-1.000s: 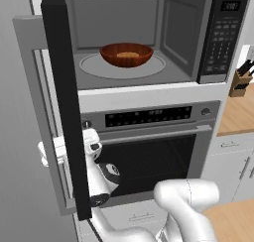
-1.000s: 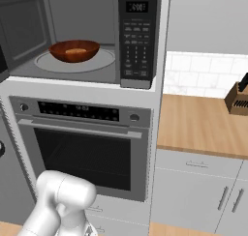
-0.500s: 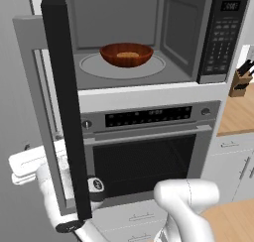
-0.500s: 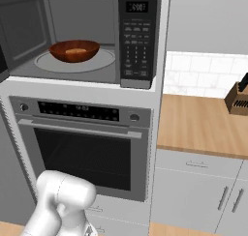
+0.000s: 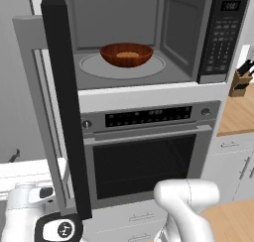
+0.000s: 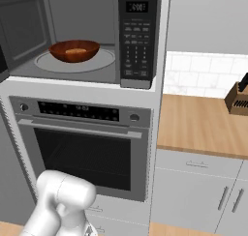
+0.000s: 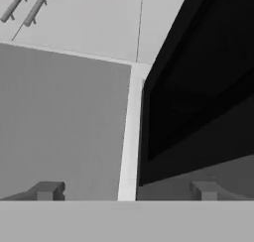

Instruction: Open the microwave, place the bowl with waffle inside the microwave, then close the microwave door and turn it on.

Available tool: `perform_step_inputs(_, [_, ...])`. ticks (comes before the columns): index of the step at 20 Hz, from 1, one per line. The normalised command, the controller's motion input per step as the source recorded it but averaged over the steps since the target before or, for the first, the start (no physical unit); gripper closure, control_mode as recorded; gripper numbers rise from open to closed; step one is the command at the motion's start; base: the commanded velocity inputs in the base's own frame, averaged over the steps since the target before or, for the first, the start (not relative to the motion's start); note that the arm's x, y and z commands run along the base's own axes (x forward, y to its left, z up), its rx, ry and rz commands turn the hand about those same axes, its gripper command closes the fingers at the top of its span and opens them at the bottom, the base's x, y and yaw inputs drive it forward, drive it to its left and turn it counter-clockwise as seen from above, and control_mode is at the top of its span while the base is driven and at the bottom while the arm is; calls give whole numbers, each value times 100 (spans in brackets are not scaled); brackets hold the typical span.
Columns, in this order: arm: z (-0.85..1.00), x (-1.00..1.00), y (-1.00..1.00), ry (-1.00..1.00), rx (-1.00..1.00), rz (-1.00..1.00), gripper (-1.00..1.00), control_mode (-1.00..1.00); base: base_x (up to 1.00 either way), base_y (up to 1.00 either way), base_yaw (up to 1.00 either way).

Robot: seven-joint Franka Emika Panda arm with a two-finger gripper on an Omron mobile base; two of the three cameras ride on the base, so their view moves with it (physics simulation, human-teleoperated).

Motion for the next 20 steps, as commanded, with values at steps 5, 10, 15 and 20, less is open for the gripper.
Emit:
perform_step_inputs(5, [35, -5, 25, -18, -5, -47, -100, -100, 0, 0, 0])
perform_step_inputs(10, [11, 0, -21, -13, -1, -29, -100, -100, 0, 0, 0])
perform_step_inputs(15, [0, 0, -53, -13, 0, -24, -100, -100, 0, 0, 0])
perform_step_inputs(20, [3, 0, -41, -13, 0, -25, -100, -100, 0, 0, 0])
